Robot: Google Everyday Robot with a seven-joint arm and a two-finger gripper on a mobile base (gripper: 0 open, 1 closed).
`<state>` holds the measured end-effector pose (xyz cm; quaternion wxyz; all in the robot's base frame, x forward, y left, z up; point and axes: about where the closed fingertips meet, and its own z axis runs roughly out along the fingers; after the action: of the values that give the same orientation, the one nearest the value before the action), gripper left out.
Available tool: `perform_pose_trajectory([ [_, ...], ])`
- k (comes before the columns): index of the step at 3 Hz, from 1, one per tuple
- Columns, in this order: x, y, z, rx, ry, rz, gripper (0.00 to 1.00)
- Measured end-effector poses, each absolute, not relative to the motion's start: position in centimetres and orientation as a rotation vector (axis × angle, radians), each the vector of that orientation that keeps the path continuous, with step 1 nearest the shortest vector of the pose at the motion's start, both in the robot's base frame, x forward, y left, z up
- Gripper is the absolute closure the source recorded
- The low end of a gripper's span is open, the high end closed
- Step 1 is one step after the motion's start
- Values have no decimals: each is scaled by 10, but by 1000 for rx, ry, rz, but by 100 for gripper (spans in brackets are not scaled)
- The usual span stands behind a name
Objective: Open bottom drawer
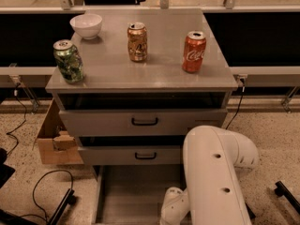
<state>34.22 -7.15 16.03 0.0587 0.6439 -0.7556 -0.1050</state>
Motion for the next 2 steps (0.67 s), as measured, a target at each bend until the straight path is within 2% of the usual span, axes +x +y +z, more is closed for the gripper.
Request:
perform_pose_trajectory([
  [1,343,-71,160,1951,-2289,-318,100],
  [2,343,-71,160,1951,-2289,-318,82],
])
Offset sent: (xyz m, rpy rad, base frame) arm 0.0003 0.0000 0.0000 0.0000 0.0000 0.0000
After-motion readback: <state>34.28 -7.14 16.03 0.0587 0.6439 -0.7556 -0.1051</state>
